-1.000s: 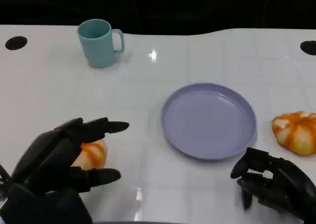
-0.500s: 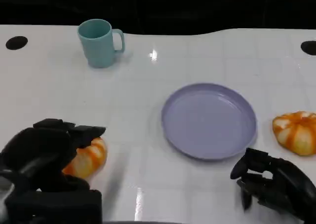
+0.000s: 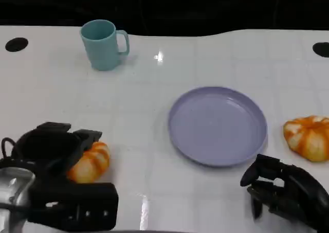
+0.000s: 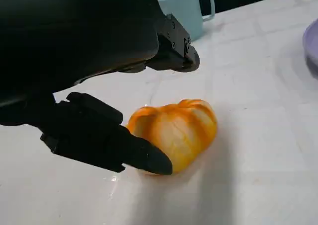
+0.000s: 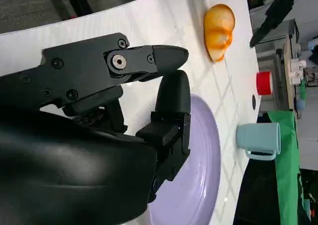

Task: Grasp the bread from the table and place it into the plate.

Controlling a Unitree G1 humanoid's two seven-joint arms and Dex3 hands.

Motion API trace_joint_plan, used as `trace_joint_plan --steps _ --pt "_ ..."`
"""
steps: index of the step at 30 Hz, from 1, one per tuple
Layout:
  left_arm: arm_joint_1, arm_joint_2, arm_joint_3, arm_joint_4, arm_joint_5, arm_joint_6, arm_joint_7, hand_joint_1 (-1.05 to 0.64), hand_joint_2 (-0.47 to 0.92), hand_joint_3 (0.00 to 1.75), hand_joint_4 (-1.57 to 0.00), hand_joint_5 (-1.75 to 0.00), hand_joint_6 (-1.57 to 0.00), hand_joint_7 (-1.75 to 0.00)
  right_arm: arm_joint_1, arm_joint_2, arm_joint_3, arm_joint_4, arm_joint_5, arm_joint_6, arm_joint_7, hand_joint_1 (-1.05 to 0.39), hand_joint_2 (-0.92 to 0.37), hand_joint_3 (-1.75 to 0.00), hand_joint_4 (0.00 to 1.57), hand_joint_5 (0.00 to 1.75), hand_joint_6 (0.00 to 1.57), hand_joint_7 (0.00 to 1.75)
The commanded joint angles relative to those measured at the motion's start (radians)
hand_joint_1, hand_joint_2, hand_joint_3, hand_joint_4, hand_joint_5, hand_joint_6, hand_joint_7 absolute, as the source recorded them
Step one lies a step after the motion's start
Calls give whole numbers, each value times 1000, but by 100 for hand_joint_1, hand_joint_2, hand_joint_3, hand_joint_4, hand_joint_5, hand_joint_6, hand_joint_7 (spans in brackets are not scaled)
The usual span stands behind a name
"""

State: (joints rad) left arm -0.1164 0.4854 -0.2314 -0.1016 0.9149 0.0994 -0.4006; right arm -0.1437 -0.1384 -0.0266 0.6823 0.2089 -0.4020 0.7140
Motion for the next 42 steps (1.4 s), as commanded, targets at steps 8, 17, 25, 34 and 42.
trace_joint_plan --steps 8,17,25,34,42 --pt "-142 -12 -100 282 2 -7 85 -40 79 1 -8 -7 -24 0 27 -13 0 -4 -7 21 -4 -52 -92 -26 66 175 66 140" --pt "-185 -10 -120 418 -86 -77 128 -26 85 7 -41 -12 -44 -3 26 -11 -1 -4 -5 22 0 -52 -92 -27 66 175 66 139" --pt "-186 -34 -92 559 -180 -230 376 -19 49 123 -82 -136 -126 -11 30 -15 -1 -9 -4 32 -3 -51 -92 -25 66 175 66 139" --pt "-205 -56 -67 675 -250 -400 602 -23 50 158 -74 -175 -56 -174 27 -19 -3 2 -11 17 -9 -55 -92 -26 66 175 67 139" --pt "-210 -72 -52 628 -297 -438 608 -21 50 157 -73 -175 -54 -175 25 -21 -12 13 8 20 12 -52 -92 -26 66 175 68 138"
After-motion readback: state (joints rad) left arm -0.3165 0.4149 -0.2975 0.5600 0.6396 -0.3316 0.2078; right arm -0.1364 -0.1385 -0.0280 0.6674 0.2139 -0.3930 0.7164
